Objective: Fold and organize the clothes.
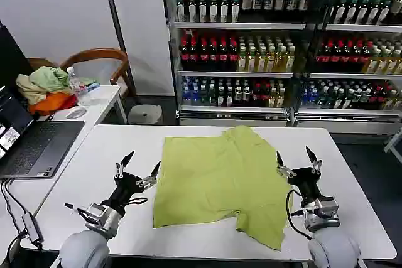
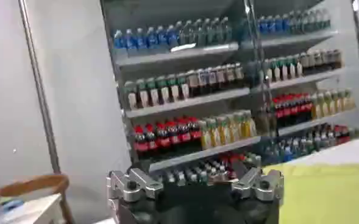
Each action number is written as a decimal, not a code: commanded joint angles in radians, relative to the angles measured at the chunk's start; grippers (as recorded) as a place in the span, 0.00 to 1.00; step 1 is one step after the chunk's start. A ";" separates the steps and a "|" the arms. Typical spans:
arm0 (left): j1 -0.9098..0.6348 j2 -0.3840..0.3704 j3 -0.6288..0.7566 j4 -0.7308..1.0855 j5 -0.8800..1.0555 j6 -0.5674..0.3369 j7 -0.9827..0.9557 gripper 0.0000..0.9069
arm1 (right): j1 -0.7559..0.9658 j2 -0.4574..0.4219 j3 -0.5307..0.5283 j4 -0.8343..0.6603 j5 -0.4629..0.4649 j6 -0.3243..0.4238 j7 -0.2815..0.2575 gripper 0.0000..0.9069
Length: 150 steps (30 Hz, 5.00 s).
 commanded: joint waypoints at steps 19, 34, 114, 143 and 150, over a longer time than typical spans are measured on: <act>0.273 0.045 0.037 -0.205 -0.183 0.413 -0.177 1.00 | -0.515 -0.074 0.066 0.096 0.079 0.011 -0.048 1.00; 0.181 -0.015 0.124 -0.148 -0.222 0.470 -0.243 1.00 | -0.454 -0.030 0.005 0.052 0.075 0.000 -0.017 1.00; 0.605 0.058 -0.252 -0.303 -0.103 0.362 0.039 0.04 | -0.685 0.001 0.108 0.176 -0.100 0.332 -0.179 0.00; -0.014 0.087 0.004 0.066 -0.296 0.237 0.098 0.04 | 0.043 -0.097 -0.168 -0.132 0.060 0.076 -0.097 0.00; -0.042 0.079 0.001 0.126 -0.287 0.227 0.125 0.04 | 0.045 -0.086 -0.201 -0.178 0.027 0.072 -0.099 0.00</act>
